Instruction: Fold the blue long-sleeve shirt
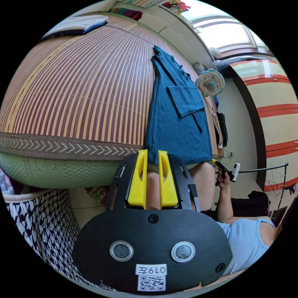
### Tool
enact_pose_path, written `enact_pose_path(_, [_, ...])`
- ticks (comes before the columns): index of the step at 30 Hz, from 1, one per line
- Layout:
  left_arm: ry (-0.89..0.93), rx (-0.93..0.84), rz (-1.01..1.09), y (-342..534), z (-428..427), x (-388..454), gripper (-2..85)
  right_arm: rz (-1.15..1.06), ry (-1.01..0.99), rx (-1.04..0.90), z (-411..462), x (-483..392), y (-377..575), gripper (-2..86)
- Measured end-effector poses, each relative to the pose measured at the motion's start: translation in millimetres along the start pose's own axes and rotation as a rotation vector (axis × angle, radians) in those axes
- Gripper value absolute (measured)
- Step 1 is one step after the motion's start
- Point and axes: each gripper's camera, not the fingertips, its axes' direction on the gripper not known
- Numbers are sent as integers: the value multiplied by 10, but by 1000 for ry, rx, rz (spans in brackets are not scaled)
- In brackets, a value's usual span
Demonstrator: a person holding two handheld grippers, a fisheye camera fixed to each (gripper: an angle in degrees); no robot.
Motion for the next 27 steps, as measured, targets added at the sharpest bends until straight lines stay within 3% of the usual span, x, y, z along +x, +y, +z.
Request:
enact_pose_path(8, [-181,-20,53,-20,-46,245,15,-125,128,-19,272,-768,260,-3])
enact_pose_path(18, [-152,-56,78,52,-2,306,10,-395,373,-79,766,-1840,926,45])
enact_pose_path(22, [-108,-40,83,152,-42,306,8,-578,442,50,827,-2616,1338,42])
enact_pose_path(27, [-110,-20,81,256,-109,383,8,-932,639,20,1462,-3586,1736,70])
